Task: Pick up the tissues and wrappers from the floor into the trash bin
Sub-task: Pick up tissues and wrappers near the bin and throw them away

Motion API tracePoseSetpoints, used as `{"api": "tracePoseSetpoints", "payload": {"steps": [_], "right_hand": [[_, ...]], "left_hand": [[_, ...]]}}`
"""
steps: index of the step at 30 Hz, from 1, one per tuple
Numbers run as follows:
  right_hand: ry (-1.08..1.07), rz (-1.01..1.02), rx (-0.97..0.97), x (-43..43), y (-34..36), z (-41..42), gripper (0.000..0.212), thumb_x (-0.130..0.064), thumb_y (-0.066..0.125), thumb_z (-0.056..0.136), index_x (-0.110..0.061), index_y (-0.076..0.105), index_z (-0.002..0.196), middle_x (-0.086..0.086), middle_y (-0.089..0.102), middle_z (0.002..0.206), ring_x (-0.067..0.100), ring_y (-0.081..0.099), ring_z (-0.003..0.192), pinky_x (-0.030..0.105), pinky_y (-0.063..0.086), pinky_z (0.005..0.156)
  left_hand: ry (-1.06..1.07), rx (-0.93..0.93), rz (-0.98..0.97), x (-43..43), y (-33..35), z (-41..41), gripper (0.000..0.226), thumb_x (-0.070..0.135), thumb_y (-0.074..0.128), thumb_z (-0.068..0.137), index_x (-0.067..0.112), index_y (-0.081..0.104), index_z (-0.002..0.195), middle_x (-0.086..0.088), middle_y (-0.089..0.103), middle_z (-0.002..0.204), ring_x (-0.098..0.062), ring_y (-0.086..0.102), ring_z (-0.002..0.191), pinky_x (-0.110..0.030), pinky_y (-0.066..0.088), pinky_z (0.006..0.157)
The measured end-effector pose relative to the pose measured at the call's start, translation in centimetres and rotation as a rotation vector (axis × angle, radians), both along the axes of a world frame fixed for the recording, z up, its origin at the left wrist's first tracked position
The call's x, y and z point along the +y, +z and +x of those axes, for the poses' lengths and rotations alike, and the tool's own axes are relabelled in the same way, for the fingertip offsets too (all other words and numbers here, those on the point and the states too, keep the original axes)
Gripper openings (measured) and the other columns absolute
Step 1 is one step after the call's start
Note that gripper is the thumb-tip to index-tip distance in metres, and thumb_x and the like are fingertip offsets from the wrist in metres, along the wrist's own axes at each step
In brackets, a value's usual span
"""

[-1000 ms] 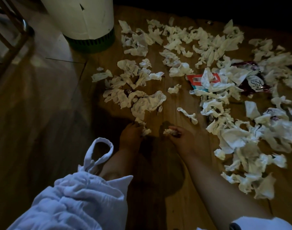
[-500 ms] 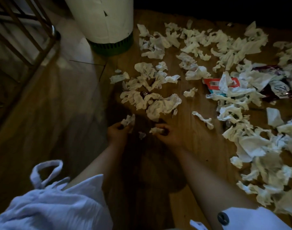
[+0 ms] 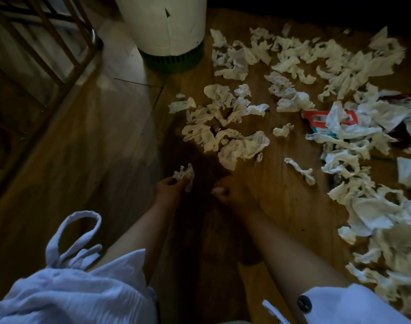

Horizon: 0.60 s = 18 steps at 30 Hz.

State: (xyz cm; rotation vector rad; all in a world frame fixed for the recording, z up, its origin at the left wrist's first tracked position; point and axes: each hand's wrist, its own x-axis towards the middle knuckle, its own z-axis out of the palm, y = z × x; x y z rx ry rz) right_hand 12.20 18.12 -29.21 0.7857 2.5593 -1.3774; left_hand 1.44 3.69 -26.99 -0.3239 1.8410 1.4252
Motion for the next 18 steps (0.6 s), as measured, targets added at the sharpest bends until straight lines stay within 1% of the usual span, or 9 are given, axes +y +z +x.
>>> {"api": "tracePoseSetpoints", "payload": {"steps": [1,3,6,8,11,12,14,16,18], "right_hand": [[-0.147,-0.055,0.055,0.7,0.3,0.3,0.024,-0.013,0.055,0.091,-0.004,0.061,0.112,0.015,0.059,0.115,0.029,0.057,0.107,0.025,0.04,0.083],[-0.405,-0.057,0.151,2.8,1.1,0.7,0.032,-0.013,0.057,0.09,-0.008,0.056,0.122,0.007,0.059,0.117,0.02,0.054,0.11,0.017,0.036,0.085],[-0.568,0.071,0.171,6.4,1.4,0.3,0.038,-0.012,0.062,0.086,-0.008,0.058,0.123,0.012,0.062,0.12,0.025,0.055,0.113,0.012,0.03,0.078],[-0.61,0.054,0.122,8.0,0.9,-0.4,0.039,-0.012,0.065,0.082,-0.009,0.06,0.12,0.015,0.064,0.118,0.03,0.058,0.111,0.02,0.037,0.082],[-0.567,0.033,-0.004,8.8,-0.2,-0.9,0.037,-0.011,0.066,0.082,-0.002,0.061,0.117,0.019,0.062,0.119,0.033,0.057,0.111,0.033,0.043,0.089],[-0.524,0.057,-0.023,8.8,-0.4,-1.0,0.035,-0.01,0.066,0.082,0.0,0.063,0.115,0.02,0.062,0.119,0.033,0.057,0.111,0.033,0.043,0.089],[-0.493,0.066,-0.024,8.6,-0.6,-1.0,0.029,-0.009,0.065,0.083,0.002,0.066,0.109,0.022,0.063,0.116,0.034,0.059,0.107,0.031,0.042,0.083],[-0.503,0.069,-0.024,8.1,-0.4,-0.4,0.023,-0.009,0.063,0.084,0.002,0.069,0.103,0.021,0.065,0.112,0.032,0.06,0.104,0.028,0.041,0.081],[-0.52,0.135,-0.008,8.2,-0.1,0.8,0.019,-0.009,0.062,0.084,-0.001,0.071,0.098,0.018,0.066,0.111,0.029,0.06,0.104,0.025,0.039,0.084]], "left_hand": [[-0.01,0.0,-0.002,0.1,-0.1,0.1,0.047,0.025,0.064,0.086,0.009,0.052,0.128,-0.01,0.06,0.105,-0.017,0.06,0.074,-0.026,0.046,0.057],[-0.004,0.019,-0.01,0.4,-0.2,0.2,0.048,0.026,0.065,0.085,0.007,0.053,0.127,-0.009,0.063,0.101,-0.017,0.06,0.074,-0.026,0.046,0.057],[0.0,0.025,-0.026,0.7,-0.1,0.4,0.057,0.028,0.067,0.083,0.006,0.049,0.132,-0.017,0.061,0.121,-0.029,0.063,0.1,-0.028,0.05,0.066],[-0.007,0.025,-0.017,0.9,0.2,0.5,0.056,0.025,0.066,0.084,0.005,0.049,0.132,-0.019,0.058,0.126,-0.031,0.06,0.108,-0.026,0.049,0.064],[-0.058,0.022,0.0,1.1,0.7,0.9,0.052,0.025,0.063,0.086,0.005,0.049,0.132,-0.02,0.058,0.125,-0.023,0.063,0.089,-0.023,0.047,0.056],[-0.075,0.033,-0.004,1.1,0.9,1.0,0.051,0.025,0.063,0.087,0.004,0.049,0.132,-0.019,0.058,0.124,-0.021,0.063,0.085,-0.022,0.046,0.055],[-0.084,0.05,-0.017,1.2,1.1,1.2,0.052,0.025,0.062,0.087,0.004,0.048,0.133,-0.018,0.058,0.126,-0.028,0.064,0.098,-0.022,0.046,0.057],[-0.091,0.026,-0.02,1.2,1.0,1.3,0.055,0.027,0.063,0.087,0.006,0.046,0.135,-0.018,0.056,0.129,-0.033,0.059,0.111,-0.026,0.05,0.063],[-0.098,0.009,-0.02,1.4,1.2,1.6,0.055,0.026,0.062,0.087,0.006,0.046,0.135,-0.019,0.055,0.129,-0.033,0.058,0.114,-0.031,0.051,0.072]]}}
